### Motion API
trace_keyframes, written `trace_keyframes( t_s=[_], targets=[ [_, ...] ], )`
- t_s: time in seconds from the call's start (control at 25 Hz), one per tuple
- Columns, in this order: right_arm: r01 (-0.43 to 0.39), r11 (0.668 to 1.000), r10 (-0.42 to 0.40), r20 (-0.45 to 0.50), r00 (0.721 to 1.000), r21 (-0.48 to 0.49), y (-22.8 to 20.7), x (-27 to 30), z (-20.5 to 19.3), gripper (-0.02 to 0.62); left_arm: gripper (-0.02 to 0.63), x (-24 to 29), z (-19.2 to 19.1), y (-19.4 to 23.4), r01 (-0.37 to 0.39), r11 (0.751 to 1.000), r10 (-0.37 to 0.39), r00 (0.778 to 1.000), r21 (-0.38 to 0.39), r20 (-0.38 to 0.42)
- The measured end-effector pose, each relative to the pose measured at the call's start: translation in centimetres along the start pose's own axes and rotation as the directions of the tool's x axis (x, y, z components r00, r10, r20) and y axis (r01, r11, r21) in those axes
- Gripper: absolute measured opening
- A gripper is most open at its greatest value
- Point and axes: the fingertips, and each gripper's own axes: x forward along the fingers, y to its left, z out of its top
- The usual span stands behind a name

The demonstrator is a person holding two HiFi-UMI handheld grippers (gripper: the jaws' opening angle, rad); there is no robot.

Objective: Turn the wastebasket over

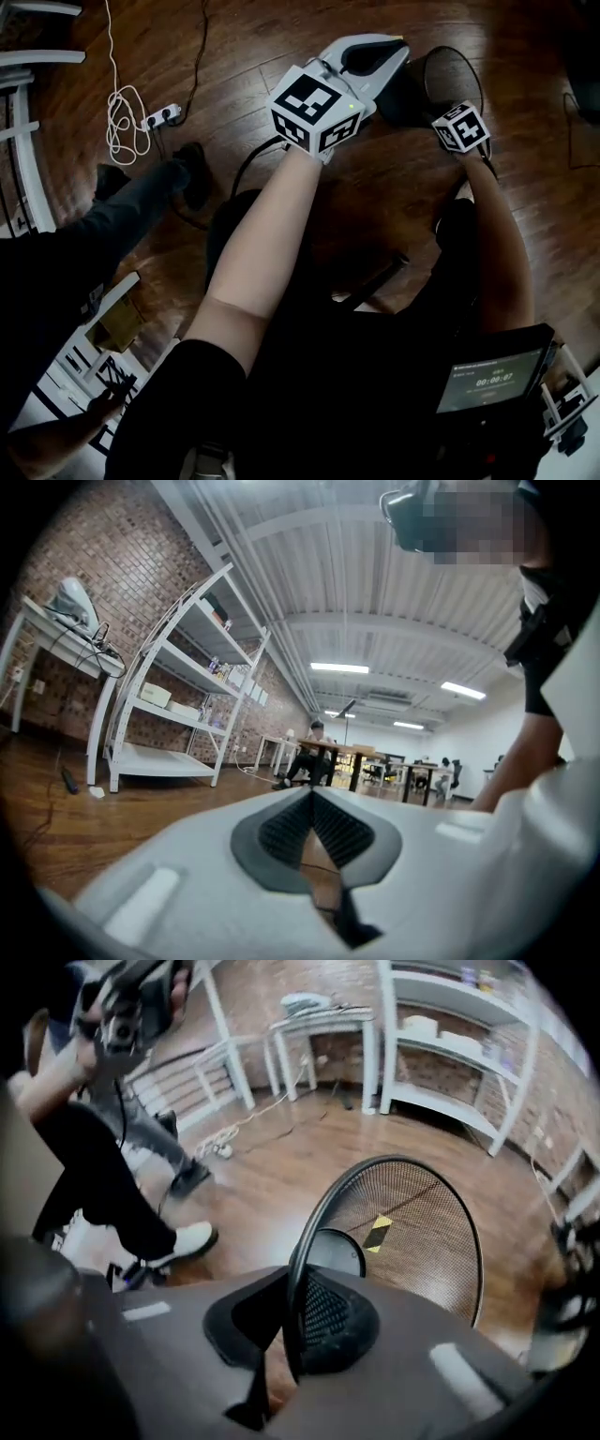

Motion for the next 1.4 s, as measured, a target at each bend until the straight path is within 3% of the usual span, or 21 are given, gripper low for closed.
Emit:
trace_keyframes(
  t_s=[0.12,0.24,0.56,0.68,0.76,0.96,1.08,1.24,1.32,1.4],
  targets=[
    [0.019,0.969,-0.058,-0.151,0.987,-0.246,2.6,1.1,-1.3,0.012,0.003,-0.1,0.0,0.2,-0.004,1.000,0.004,1.000,0.000,0.000],
    [0.000,0.905,-0.108,-0.229,0.967,-0.425,4.8,2.2,-2.0,0.014,0.003,0.0,0.3,0.4,-0.006,1.000,0.006,1.000,-0.006,0.003],
    [-0.042,0.775,-0.164,-0.265,0.950,-0.630,8.0,4.1,-3.2,0.021,0.003,-0.2,1.6,-0.2,-0.004,1.000,0.004,1.000,0.004,0.012],
    [-0.064,0.746,-0.168,-0.280,0.945,-0.663,9.0,4.0,-4.2,0.014,0.002,-0.7,2.5,-0.9,-0.001,1.000,0.001,1.000,0.009,0.016],
    [-0.070,0.742,-0.167,-0.286,0.944,-0.667,8.9,4.2,-4.8,0.012,0.003,-0.6,2.5,-1.1,0.003,1.000,-0.003,1.000,0.012,0.013],
    [-0.082,0.783,-0.128,-0.289,0.949,-0.616,8.9,4.4,-5.5,0.014,0.003,-0.6,2.5,-0.9,0.002,1.000,-0.002,1.000,0.013,0.007],
    [-0.084,0.795,-0.103,-0.270,0.957,-0.601,9.6,2.6,-5.1,0.089,0.002,-0.4,3.2,-1.9,0.008,1.000,-0.008,1.000,0.018,0.009],
    [-0.102,0.799,-0.055,-0.241,0.969,-0.592,10.6,-1.0,-3.9,0.117,0.003,-0.3,4.0,-2.9,0.017,0.999,-0.018,1.000,0.027,0.005],
    [-0.114,0.810,-0.018,-0.219,0.975,-0.576,11.0,-3.0,-3.2,0.115,0.003,-0.2,4.4,-3.1,0.019,0.999,-0.019,1.000,0.031,0.008],
    [-0.093,0.815,0.008,-0.150,0.989,-0.573,11.1,-5.6,-1.7,0.049,0.003,-0.1,4.6,-3.4,0.020,0.999,-0.020,1.000,0.039,0.012]
  ],
)
